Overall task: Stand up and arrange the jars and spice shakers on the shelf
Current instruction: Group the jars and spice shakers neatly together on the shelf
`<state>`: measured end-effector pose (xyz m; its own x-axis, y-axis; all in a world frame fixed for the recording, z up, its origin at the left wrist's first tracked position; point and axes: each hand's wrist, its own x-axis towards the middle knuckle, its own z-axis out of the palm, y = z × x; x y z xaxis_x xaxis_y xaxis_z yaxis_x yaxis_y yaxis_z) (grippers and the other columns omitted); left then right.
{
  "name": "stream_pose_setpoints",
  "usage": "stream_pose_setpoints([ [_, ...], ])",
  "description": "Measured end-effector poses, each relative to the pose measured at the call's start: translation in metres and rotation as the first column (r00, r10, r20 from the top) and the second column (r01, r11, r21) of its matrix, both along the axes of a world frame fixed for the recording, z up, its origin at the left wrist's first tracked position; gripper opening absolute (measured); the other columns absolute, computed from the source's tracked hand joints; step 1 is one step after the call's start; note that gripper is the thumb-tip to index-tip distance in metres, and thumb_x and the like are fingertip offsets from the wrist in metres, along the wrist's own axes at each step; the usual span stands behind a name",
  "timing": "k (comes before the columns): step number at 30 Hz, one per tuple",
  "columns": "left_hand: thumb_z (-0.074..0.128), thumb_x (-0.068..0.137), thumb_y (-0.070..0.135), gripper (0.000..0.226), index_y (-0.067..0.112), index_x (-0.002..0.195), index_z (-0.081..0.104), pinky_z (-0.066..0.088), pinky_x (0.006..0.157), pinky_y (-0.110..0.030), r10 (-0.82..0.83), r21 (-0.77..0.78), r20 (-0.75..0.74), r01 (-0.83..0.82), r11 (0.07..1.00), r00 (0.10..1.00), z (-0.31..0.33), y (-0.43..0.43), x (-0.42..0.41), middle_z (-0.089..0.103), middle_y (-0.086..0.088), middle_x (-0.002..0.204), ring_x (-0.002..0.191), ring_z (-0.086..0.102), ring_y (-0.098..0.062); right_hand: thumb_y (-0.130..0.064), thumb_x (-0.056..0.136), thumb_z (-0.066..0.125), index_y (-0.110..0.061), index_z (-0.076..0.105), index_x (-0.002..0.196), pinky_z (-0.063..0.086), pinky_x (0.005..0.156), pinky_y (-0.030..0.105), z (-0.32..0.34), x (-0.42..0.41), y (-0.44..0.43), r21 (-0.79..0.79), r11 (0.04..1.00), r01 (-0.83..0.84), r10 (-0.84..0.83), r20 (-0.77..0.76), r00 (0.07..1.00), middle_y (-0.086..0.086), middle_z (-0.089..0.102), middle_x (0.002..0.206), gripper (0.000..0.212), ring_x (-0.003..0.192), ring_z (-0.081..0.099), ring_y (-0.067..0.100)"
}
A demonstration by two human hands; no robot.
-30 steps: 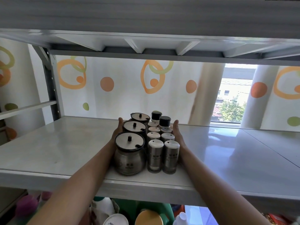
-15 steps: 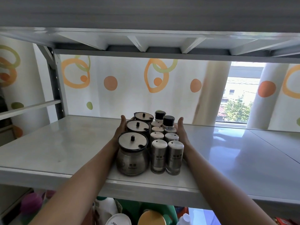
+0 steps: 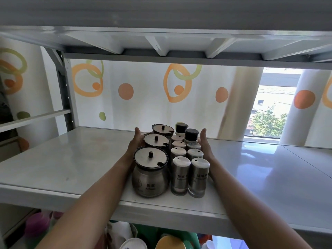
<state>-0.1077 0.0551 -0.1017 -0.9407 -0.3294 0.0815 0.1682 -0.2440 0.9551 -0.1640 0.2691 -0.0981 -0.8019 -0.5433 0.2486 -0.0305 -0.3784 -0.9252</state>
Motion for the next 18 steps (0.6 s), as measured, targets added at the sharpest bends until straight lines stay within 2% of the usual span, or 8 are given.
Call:
stream_pose_setpoints([
  [3, 0.005, 0.099, 0.048, 0.077, 0.009, 0.08, 0.068, 0.053, 0.052, -0.017, -0.105, 0.023, -0.054, 0.107, 0.994, 0.993, 0.001, 0.001, 0.001, 0.072, 0.0, 0.06, 0.059, 0.07, -0.013, -0.08, 0.073, 0.033, -0.009, 0.064, 0.081, 0.044, 0.062, 0.025, -0.004, -0.008, 0.003, 0.059, 0.995, 0.079, -0.08, 0.0, 0.997, 0.002, 0.063, 0.061, 0.078, 0.059, 0.059, 0.013],
  [5, 0.002, 0.098, 0.05, 0.082, 0.014, 0.079, 0.073, 0.055, 0.057, -0.02, -0.152, 0.037, -0.068, 0.155, 0.987, 0.986, 0.002, 0.001, 0.001, 0.074, -0.002, 0.065, 0.06, 0.071, -0.012, -0.073, 0.085, 0.012, -0.004, 0.059, 0.111, 0.044, 0.091, 0.035, -0.002, -0.015, 0.01, 0.13, 0.977, 0.169, -0.168, -0.016, 0.986, 0.008, 0.071, 0.098, 0.087, 0.094, 0.065, 0.021],
  [6, 0.003, 0.098, 0.051, 0.078, 0.014, 0.085, 0.07, 0.054, 0.063, -0.023, -0.162, 0.043, -0.072, 0.165, 0.985, 0.984, 0.001, 0.002, 0.001, 0.074, -0.001, 0.067, 0.061, 0.071, -0.012, -0.069, 0.088, 0.006, -0.004, 0.05, 0.128, 0.034, 0.108, 0.039, 0.006, -0.015, 0.014, 0.146, 0.963, 0.227, -0.223, -0.043, 0.974, 0.01, 0.062, 0.125, 0.089, 0.117, 0.056, 0.023],
  [8, 0.004, 0.097, 0.052, 0.07, 0.012, 0.096, 0.061, 0.049, 0.074, -0.03, -0.183, 0.066, -0.09, 0.189, 0.98, 0.979, 0.0, 0.0, -0.001, 0.075, -0.002, 0.072, 0.066, 0.072, -0.013, -0.06, 0.093, 0.003, -0.004, 0.034, 0.142, 0.013, 0.117, 0.036, 0.031, -0.014, 0.02, 0.168, 0.939, 0.299, -0.282, -0.117, 0.952, 0.01, 0.038, 0.148, 0.081, 0.138, 0.035, 0.021],
  [10, 0.005, 0.096, 0.055, 0.069, 0.012, 0.104, 0.059, 0.049, 0.08, -0.034, -0.23, 0.099, -0.102, 0.24, 0.966, 0.968, 0.0, 0.0, -0.002, 0.075, -0.005, 0.082, 0.075, 0.072, -0.016, -0.054, 0.096, 0.009, -0.007, 0.035, 0.142, 0.01, 0.116, 0.034, 0.063, -0.012, 0.02, 0.196, 0.908, 0.371, -0.327, -0.226, 0.918, 0.008, 0.035, 0.151, 0.071, 0.138, 0.035, 0.019],
  [13, 0.005, 0.096, 0.056, 0.068, 0.014, 0.105, 0.058, 0.055, 0.073, -0.03, -0.261, 0.092, -0.086, 0.269, 0.959, 0.962, -0.001, 0.0, -0.003, 0.075, -0.004, 0.084, 0.077, 0.072, -0.016, -0.044, 0.098, 0.029, -0.01, 0.043, 0.139, 0.017, 0.107, 0.026, 0.103, -0.005, 0.005, 0.337, 0.823, 0.458, -0.281, -0.46, 0.842, 0.004, 0.041, 0.147, 0.055, 0.135, 0.038, 0.017],
  [16, 0.004, 0.096, 0.054, 0.068, 0.015, 0.099, 0.059, 0.056, 0.067, -0.026, -0.257, 0.04, -0.089, 0.262, 0.964, 0.962, -0.003, -0.001, -0.005, 0.076, -0.002, 0.077, 0.073, 0.072, -0.015, -0.036, 0.093, 0.051, -0.017, 0.057, 0.128, 0.034, 0.106, 0.029, 0.124, -0.002, -0.028, 0.484, 0.559, 0.673, -0.086, -0.773, 0.628, 0.005, 0.056, 0.135, 0.04, 0.125, 0.051, 0.019],
  [18, 0.007, 0.096, 0.056, 0.068, 0.015, 0.096, 0.061, 0.053, 0.073, -0.032, -0.242, 0.027, -0.083, 0.245, 0.969, 0.967, -0.004, -0.003, -0.004, 0.075, -0.002, 0.077, 0.078, 0.068, -0.018, -0.035, 0.089, 0.058, -0.022, 0.063, 0.12, 0.042, 0.104, 0.036, 0.126, 0.002, -0.053, 0.562, 0.375, 0.737, 0.15, -0.822, 0.55, 0.0, 0.063, 0.126, 0.034, 0.119, 0.057, 0.018],
])
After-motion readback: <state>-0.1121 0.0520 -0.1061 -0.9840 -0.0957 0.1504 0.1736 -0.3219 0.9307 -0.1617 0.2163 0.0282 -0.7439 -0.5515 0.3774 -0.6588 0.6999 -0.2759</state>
